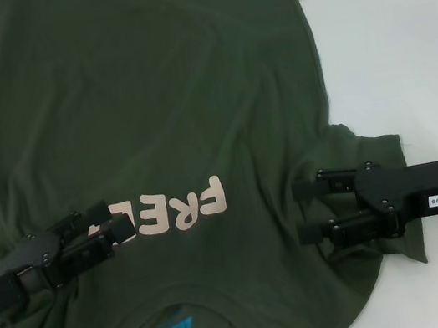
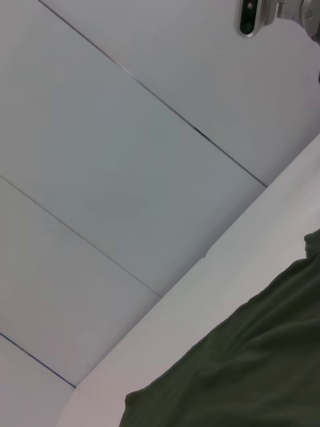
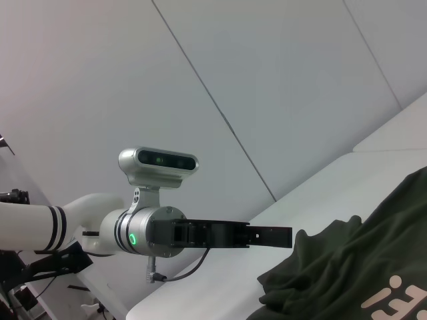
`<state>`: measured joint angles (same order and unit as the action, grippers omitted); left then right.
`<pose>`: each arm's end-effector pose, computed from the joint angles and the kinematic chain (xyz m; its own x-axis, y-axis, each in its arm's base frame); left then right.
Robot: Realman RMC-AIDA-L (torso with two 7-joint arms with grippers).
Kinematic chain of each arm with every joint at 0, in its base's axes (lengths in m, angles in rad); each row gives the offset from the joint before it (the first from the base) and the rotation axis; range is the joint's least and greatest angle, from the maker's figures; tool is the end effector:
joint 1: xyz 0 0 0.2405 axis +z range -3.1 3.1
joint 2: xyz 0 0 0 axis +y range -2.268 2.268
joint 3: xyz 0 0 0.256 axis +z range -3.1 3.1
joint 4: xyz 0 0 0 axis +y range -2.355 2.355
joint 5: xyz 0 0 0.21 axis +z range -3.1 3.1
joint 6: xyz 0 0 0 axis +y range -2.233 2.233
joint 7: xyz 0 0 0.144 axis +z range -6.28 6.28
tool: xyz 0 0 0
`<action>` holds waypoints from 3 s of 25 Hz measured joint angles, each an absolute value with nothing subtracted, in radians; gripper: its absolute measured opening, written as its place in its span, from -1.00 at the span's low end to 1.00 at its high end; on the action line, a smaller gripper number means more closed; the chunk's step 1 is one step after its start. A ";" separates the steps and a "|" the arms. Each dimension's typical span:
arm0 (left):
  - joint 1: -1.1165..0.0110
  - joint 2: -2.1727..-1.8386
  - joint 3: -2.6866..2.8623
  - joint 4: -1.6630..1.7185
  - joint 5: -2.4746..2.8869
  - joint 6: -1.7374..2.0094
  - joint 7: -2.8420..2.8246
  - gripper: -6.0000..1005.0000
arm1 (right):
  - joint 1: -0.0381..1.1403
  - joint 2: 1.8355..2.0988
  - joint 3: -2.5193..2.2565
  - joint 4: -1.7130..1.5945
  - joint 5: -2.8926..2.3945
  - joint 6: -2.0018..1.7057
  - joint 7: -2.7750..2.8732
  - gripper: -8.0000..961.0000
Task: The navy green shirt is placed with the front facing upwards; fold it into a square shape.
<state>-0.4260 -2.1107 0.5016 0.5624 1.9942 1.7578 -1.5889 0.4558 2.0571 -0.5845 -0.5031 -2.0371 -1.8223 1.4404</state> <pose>-0.2797 0.2768 -0.0034 0.4454 0.6080 0.6573 0.6870 -0.7029 0.1846 0.2769 0.2693 -0.0039 0.6037 -0.5386 -0.5878 -0.5490 -0.8155 0.1833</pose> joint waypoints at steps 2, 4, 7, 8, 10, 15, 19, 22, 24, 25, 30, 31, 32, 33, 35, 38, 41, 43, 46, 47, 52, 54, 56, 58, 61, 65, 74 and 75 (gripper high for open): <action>-0.426 -2.111 0.502 0.562 1.994 1.758 -1.589 0.71 | 0.456 2.057 -0.585 -0.503 -2.037 -1.822 1.440 0.97; -0.426 -2.111 0.502 0.561 1.994 1.758 -1.589 0.71 | 0.456 2.057 -0.585 -0.503 -2.037 -1.822 1.440 0.97; -0.426 -2.111 0.502 0.561 1.994 1.758 -1.589 0.71 | 0.455 2.057 -0.584 -0.503 -2.037 -1.822 1.440 0.97; -0.426 -2.111 0.502 0.561 1.994 1.758 -1.589 0.71 | 0.454 2.057 -0.584 -0.503 -2.037 -1.822 1.440 0.97; -0.427 -2.111 0.502 0.560 1.994 1.758 -1.589 0.71 | 0.453 2.057 -0.584 -0.503 -2.037 -1.822 1.440 0.97; -0.427 -2.112 0.502 0.560 1.991 1.758 -1.589 0.71 | 0.447 2.057 -0.572 -0.503 -2.035 -1.812 1.440 0.97; -0.427 -2.113 0.502 0.559 1.987 1.758 -1.589 0.71 | 0.436 2.056 -0.517 -0.503 -2.030 -1.801 1.442 0.97; -0.427 -2.114 0.502 0.558 1.985 1.758 -1.589 0.71 | 0.424 2.049 -0.476 -0.505 -2.030 -1.801 1.466 0.97; -0.428 -2.114 0.502 0.558 1.985 1.758 -1.589 0.71 | 0.413 2.042 -0.457 -0.511 -2.030 -1.801 1.495 0.97; -0.428 -2.114 0.502 0.558 1.985 1.758 -1.589 0.71 | 0.406 2.036 -0.448 -0.514 -2.030 -1.804 1.508 0.97; -0.429 -2.115 0.502 0.558 1.985 1.757 -1.589 0.71 | 0.374 2.001 -0.394 -0.518 -2.028 -1.836 1.549 0.97; -0.430 -2.116 0.502 0.558 1.985 1.757 -1.589 0.71 | 0.369 1.994 -0.387 -0.519 -2.028 -1.844 1.555 0.97; -0.430 -2.117 0.502 0.558 1.985 1.756 -1.589 0.71 | 0.364 1.990 -0.383 -0.521 -2.028 -1.851 1.560 0.97; -0.430 -2.118 0.502 0.558 1.985 1.756 -1.589 0.71 | 0.359 1.986 -0.379 -0.524 -2.029 -1.858 1.564 0.97; -0.431 -2.120 0.502 0.558 1.984 1.752 -1.588 0.71 | 0.353 1.982 -0.371 -0.529 -2.029 -1.864 1.567 0.97; -0.431 -2.121 0.501 0.557 1.980 1.740 -1.588 0.71 | 0.349 1.981 -0.361 -0.531 -2.029 -1.864 1.563 0.97; -0.431 -2.121 0.488 0.557 1.979 1.720 -1.590 0.71 | 0.349 1.981 -0.361 -0.531 -2.030 -1.864 1.560 0.97; -0.431 -2.118 0.470 0.556 1.979 1.698 -1.592 0.71 | 0.350 1.980 -0.361 -0.531 -2.031 -1.864 1.559 0.97; -0.431 -2.112 0.444 0.558 1.979 1.663 -1.602 0.71 | 0.354 1.980 -0.360 -0.531 -2.031 -1.864 1.563 0.97; -0.431 -2.108 0.429 0.560 1.979 1.648 -1.605 0.71 | 0.356 1.982 -0.360 -0.531 -2.031 -1.864 1.565 0.97; -0.431 -2.086 0.369 0.580 1.988 1.583 -1.608 0.71 | 0.372 1.990 -0.359 -0.531 -2.029 -1.865 1.585 0.97; -0.427 -2.079 0.361 0.596 1.994 1.552 -1.616 0.71 | 0.380 1.992 -0.356 -0.531 -2.029 -1.865 1.595 0.97; -0.424 -2.073 0.358 0.634 2.020 1.497 -1.648 0.71 | 0.389 1.995 -0.352 -0.531 -2.029 -1.863 1.598 0.97; -0.424 -2.072 0.358 0.646 2.033 1.483 -1.659 0.71 | 0.397 1.999 -0.348 -0.531 -2.028 -1.861 1.598 0.97; -0.431 -2.065 0.357 0.684 2.085 1.456 -1.698 0.71 | 0.407 2.003 -0.343 -0.531 -2.028 -1.858 1.599 0.97; -0.442 -2.053 0.352 0.718 2.131 1.458 -1.740 0.71 | 0.417 2.004 -0.341 -0.531 -2.028 -1.856 1.608 0.97; -0.453 -2.033 0.343 0.778 2.254 1.395 -1.806 0.71 | 0.422 2.007 -0.339 -0.531 -2.028 -1.854 1.612 0.97; -0.454 -2.032 0.343 0.784 2.276 1.377 -1.816 0.71 | 0.422 2.007 -0.339 -0.531 -2.028 -1.854 1.613 0.97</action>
<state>-0.4542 -2.0321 0.3433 0.7842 2.2759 1.3774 -1.8158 0.4218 2.0066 -0.3386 -0.5307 -2.0278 -1.8544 1.6129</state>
